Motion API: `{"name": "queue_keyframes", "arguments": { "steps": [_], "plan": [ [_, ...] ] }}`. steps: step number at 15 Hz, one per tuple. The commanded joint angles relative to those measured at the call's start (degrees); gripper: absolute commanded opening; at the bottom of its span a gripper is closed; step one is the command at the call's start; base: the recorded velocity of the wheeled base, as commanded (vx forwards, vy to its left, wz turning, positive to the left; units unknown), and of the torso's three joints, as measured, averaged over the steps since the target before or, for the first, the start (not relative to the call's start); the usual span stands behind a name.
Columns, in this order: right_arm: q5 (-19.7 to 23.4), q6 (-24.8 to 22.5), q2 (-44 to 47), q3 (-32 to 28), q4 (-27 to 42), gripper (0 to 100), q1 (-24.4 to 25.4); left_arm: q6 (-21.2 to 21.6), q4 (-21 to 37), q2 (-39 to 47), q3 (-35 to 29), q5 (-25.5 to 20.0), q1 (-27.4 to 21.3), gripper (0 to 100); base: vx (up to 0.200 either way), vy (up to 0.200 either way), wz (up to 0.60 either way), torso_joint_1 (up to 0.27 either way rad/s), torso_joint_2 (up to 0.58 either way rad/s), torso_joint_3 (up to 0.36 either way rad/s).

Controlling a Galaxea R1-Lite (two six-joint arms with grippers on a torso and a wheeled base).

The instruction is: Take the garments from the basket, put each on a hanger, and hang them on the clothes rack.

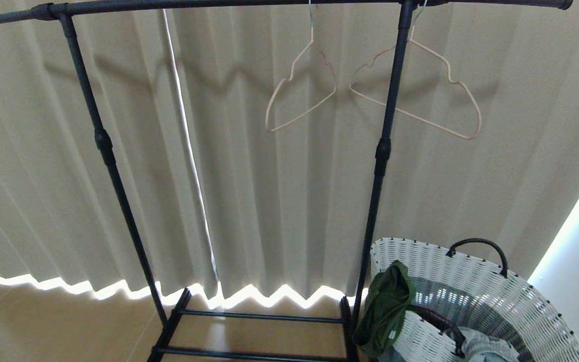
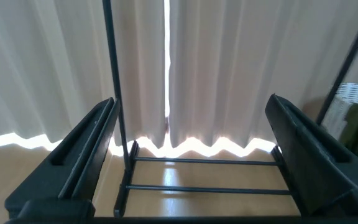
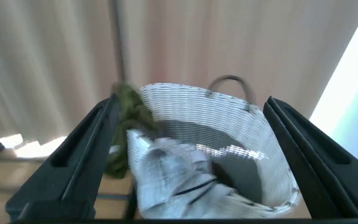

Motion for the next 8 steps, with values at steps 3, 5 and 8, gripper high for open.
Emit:
{"name": "queue_keyframes", "arguments": {
  "steps": [3,5,8],
  "plan": [
    [-1.2,-1.5,0.0,0.0,0.1,100,0.0,0.1,-0.1,0.0,0.0,0.0,0.0,100,0.0,0.0,0.0,0.0,0.0,0.0],
    [-1.6,-9.2,0.8,-2.3,1.7,100,0.1,0.2,-0.1,0.0,0.0,0.0,0.0,100,0.0,0.0,0.0,0.0,0.0,0.0],
    [-2.0,-25.5,12.5,-10.5,13.8,100,1.0,2.0,0.0,0.0,0.0,-0.5,0.0,100,0.0,0.0,0.0,0.0,0.0,0.0]
  ]
}}
